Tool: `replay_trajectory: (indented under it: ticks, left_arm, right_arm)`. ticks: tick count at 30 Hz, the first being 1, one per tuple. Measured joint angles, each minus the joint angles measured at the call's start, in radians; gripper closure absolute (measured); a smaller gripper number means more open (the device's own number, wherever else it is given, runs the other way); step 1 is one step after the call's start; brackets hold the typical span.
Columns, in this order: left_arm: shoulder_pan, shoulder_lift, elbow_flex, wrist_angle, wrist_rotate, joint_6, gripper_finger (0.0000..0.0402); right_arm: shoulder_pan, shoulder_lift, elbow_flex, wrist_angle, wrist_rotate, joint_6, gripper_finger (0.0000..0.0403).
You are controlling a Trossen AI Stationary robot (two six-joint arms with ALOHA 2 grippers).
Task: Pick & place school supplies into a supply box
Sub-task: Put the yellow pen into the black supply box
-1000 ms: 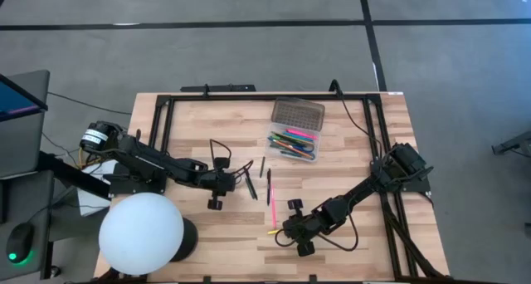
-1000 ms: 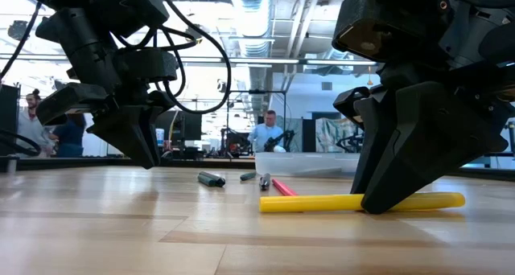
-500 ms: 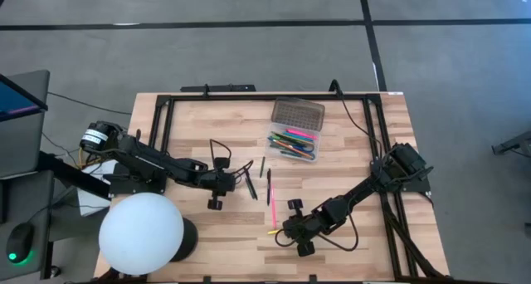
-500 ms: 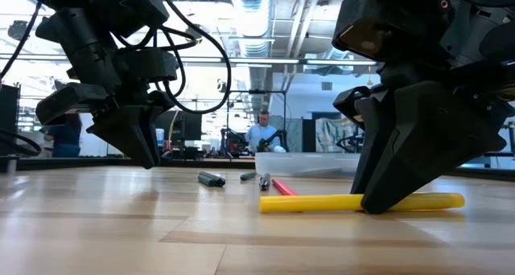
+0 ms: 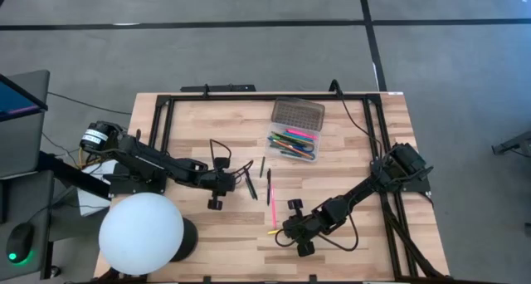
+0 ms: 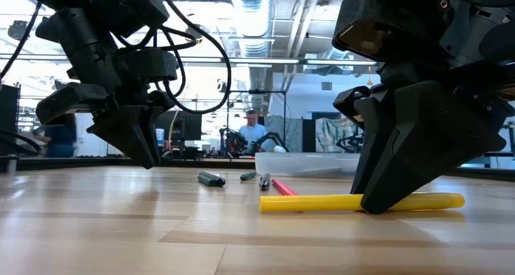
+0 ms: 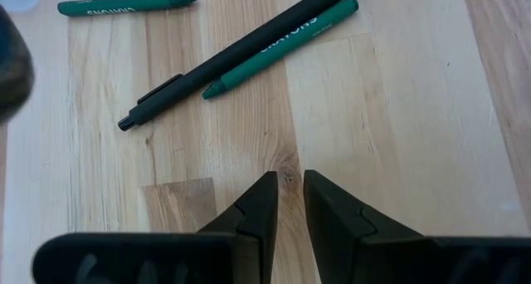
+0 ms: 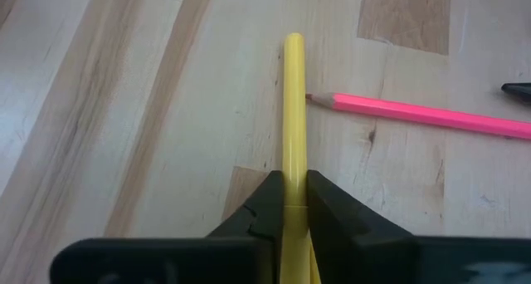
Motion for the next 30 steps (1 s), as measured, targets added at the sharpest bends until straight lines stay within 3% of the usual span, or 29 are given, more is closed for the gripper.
replay_trajectory:
  ticks: [30]
  left_arm:
    - [0.0, 0.0, 0.0, 0.006, 0.0, 0.008, 0.0345]
  right_arm:
    - [0.0, 0.0, 0.0, 0.012, 0.0, 0.002, 0.0357]
